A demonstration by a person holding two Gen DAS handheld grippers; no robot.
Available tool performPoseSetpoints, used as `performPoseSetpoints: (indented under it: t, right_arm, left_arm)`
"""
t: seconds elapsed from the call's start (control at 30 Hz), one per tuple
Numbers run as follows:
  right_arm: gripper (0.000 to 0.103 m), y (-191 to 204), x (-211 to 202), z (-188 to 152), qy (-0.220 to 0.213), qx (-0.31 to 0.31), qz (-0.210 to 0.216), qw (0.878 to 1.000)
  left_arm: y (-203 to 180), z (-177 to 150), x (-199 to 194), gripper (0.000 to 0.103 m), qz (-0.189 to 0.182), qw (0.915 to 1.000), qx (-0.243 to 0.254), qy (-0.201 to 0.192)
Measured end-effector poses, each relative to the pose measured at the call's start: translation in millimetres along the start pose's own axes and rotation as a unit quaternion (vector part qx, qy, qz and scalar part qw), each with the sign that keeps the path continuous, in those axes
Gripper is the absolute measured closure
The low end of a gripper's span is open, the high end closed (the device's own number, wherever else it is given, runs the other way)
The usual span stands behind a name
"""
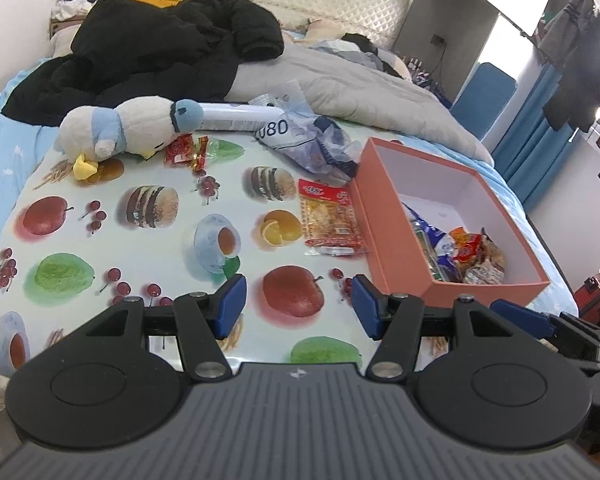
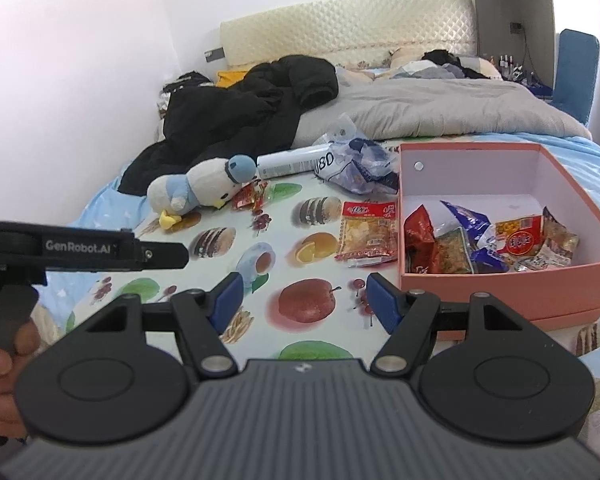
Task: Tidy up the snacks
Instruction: 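Move right tool toward the red-labelled strip pack while left moves toward red packs by the plush toy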
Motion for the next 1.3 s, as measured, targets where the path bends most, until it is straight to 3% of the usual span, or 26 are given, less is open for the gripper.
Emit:
performPoseSetpoints:
  t: [0.2,0.43,0.57,0.7,1.0,1.13,1.3]
  right_arm:
    - [0.033,-3.2,30.5,-3.4,0.028,0.0,0.002,1.0]
    - [0.033,-7.9,70.9,-1.5,0.036,-0.001,0.0,0.999]
    - [0.033,-9.0,95.7,0.7,0.034,-0.014,-0.004,0.999]
    - [0.033,-10.5,118.7,4.2,0.039,-0.018,-0.005,0.999]
    - [0.033,-24.3,172.7,8.9,0.058,-0.029,-0.019,0.998]
    - [0.018,-44.7,198.7,9.8,0.071,-0.007,-0.031,0.997]
    - [0.018,-58.9,232.4,7.2,0.082,-0.001,-0.029,0.996]
  left_arm:
    - [10.1,10.8,40.3,0.034,0.007,1.0,-0.003,0.006]
    - [32.6,11.1,122.4,0.034,0.04,0.9984,-0.017,0.035]
    - [34.4,16.2,158.7,0.034,0.046,0.9982,0.011,0.037]
    - [39.9,33.8,185.6,0.024,0.053,0.9983,0.009,0.024]
    - [69.0,80.4,259.4,0.02,0.102,0.9947,-0.004,0.013]
    - [87.3,92.8,297.6,0.019,0.126,0.9917,-0.019,0.019]
    - [102.2,110.6,342.2,0.019,0.151,0.9879,-0.028,0.021]
Point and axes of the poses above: each gripper's, at about its wrist camera, not at the fingertips, and x roughly the way its jaws point, y to its left, z to its top, the point moved 10 cm from there along x, roughly the way its jaws point, and after that the axes turned 13 degrees about z, right-handed, at the moved point
